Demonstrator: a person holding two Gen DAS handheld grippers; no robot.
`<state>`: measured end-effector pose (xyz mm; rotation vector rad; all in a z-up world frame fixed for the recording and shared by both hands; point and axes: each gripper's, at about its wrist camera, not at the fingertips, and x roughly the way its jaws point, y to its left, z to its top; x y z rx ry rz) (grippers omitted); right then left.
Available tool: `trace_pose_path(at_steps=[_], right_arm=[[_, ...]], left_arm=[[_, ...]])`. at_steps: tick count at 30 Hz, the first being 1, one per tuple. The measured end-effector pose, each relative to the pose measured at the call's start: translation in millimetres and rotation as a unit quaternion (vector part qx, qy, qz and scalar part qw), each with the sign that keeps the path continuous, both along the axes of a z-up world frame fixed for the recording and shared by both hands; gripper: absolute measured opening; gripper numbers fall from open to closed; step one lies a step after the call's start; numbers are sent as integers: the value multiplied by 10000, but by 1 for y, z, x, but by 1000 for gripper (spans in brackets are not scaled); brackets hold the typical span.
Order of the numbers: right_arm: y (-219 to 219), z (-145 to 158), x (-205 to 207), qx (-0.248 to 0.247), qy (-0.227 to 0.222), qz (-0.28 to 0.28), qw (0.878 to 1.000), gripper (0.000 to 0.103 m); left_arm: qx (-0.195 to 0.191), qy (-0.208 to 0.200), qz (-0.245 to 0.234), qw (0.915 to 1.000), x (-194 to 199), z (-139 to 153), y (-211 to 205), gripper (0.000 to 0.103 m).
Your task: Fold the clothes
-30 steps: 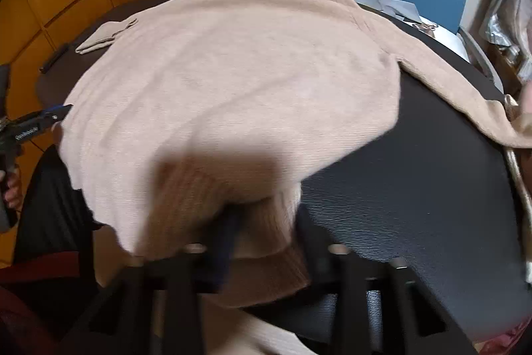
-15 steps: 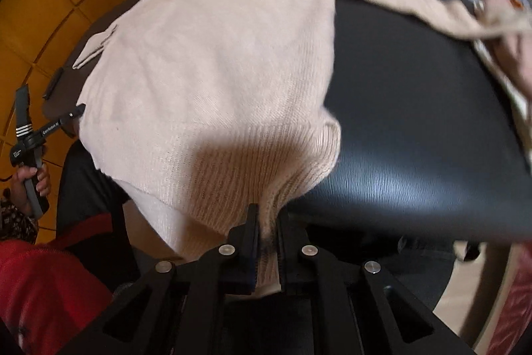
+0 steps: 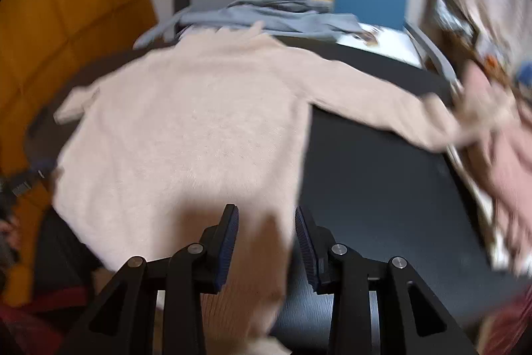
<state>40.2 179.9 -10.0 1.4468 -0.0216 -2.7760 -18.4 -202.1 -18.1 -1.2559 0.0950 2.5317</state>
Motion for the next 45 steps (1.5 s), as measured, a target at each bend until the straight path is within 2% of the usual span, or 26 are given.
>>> trace_pose_path(at_steps=[3, 7, 10, 13, 15, 19, 22, 25, 27, 31, 33, 36, 38, 39, 41, 43, 44, 45], right_arm=[[-18, -22, -30, 99, -178, 219, 9996, 37], [-26, -49, -47, 180, -472, 168, 9986, 40], [-25, -52, -43, 75, -356, -11, 9993, 44], [-18, -54, -42, -216, -321, -223, 9990, 46], [-20, -54, -42, -219, -328, -260, 9989, 47], [-28, -54, -45, -14, -391, -280, 9988, 48], [-24, -53, -47, -75, -458, -349, 9983, 49], [-24, -53, -49, -72, -519, -387, 9979, 50], [-25, -53, -50, -60, -541, -405, 9977, 51], [-26, -53, -52, -71, -568, -448, 9974, 53], [-26, -53, -53, -64, -582, -453, 9973, 53], [-27, -53, -55, -60, -604, -460, 9971, 54], [-27, -53, -56, -74, -615, -466, 9970, 54], [-26, -53, -56, -83, -614, -469, 9970, 54], [-27, -53, -56, -75, -606, -477, 9970, 54], [-27, -54, -56, -60, -602, -484, 9970, 54], [-27, -54, -56, -54, -606, -485, 9970, 54], [-27, -54, -57, -53, -613, -486, 9969, 54]], left_arm=[[-199, -154, -21, 9997, -12, -13, 18, 18], [-100, -234, 138, 9996, -18, -18, 20, 18], [-159, -227, 86, 9996, -21, -17, 20, 18], [-469, 39, -44, 9989, -34, -7, 15, 18], [-708, 310, 74, 9970, -48, 2, 8, 21], [-738, 563, 250, 9954, -96, 13, -16, 24], [-621, 357, 604, 9956, -142, 8, -41, 25], [-335, -10, 953, 9949, -180, -1, -63, 25], [-110, -200, 981, 9949, -192, -6, -70, 25], [293, -144, 798, 9963, -192, -5, -68, 25], [347, -115, 695, 9969, -194, -5, -63, 28], [-302, -236, 789, 9961, -207, -16, -50, 28], [-783, -455, 847, 9923, -218, -32, -46, 28], [-950, -405, 867, 9909, -219, -36, -45, 28], [-955, -223, 822, 9918, -215, -36, -44, 28], [-918, -191, 820, 9922, -214, -37, -46, 20], [-938, -195, 836, 9919, -214, -36, -47, 12], [-936, -219, 867, 9916, -214, -35, -49, 8]])
